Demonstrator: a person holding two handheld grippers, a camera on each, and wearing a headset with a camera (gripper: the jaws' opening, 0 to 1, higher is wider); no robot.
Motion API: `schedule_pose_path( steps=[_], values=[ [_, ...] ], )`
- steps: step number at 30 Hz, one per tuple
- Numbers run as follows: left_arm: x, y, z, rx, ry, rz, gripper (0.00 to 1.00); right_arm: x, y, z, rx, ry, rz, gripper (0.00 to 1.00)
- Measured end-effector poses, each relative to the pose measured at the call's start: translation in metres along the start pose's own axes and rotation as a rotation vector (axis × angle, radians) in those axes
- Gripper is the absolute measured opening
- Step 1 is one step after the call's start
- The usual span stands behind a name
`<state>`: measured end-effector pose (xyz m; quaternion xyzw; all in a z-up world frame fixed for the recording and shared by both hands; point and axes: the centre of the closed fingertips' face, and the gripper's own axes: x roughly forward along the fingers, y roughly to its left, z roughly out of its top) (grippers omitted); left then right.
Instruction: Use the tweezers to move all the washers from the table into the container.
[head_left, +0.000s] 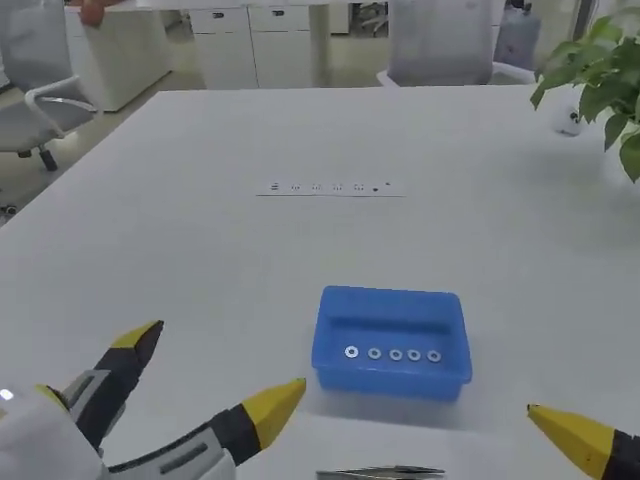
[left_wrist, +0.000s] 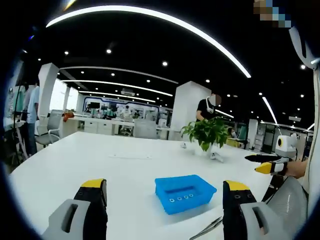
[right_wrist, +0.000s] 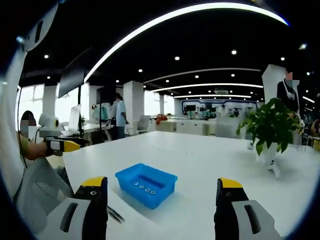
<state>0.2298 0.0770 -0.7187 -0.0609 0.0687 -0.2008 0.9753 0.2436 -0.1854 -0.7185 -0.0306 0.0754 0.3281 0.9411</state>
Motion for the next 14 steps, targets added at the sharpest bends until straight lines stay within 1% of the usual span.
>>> schedule_pose_path(
  steps=[2, 3, 4, 5, 6, 7, 10, 12, 14],
  values=[
    [0.001, -0.003, 0.0, 0.014, 0.001, -0.012, 0.99, 0.0, -0.002, 0.001, -0.008, -0.006, -0.013, 0.89],
    [0.001, -0.003, -0.001, 0.02, 0.004, -0.013, 0.99, -0.001, -0.004, 0.002, -0.004, -0.01, -0.024, 0.89],
    [0.001, -0.002, -0.003, 0.031, 0.013, -0.006, 0.99, -0.002, -0.009, -0.001, 0.005, 0.0, -0.049, 0.89],
    [0.001, 0.001, -0.005, 0.043, 0.024, 0.008, 0.99, -0.003, -0.014, -0.005, 0.007, 0.022, -0.082, 0.89],
    [0.001, 0.005, -0.008, 0.048, 0.041, 0.026, 0.99, -0.005, -0.02, -0.006, -0.017, 0.035, -0.111, 0.88],
    [0.0, 0.008, -0.009, 0.045, 0.045, 0.036, 0.99, -0.005, -0.022, -0.005, -0.026, 0.029, -0.122, 0.87],
    [-0.002, 0.012, -0.007, 0.044, 0.033, 0.058, 0.99, -0.007, -0.022, 0.002, -0.021, -0.006, -0.131, 0.88],
    [-0.002, 0.011, -0.005, 0.032, 0.021, 0.05, 0.99, -0.008, -0.022, 0.005, -0.009, -0.023, -0.126, 0.88],
    [-0.001, 0.009, -0.008, 0.031, 0.035, 0.039, 0.99, -0.008, -0.022, 0.005, 0.001, -0.026, -0.126, 0.88]
  ],
)
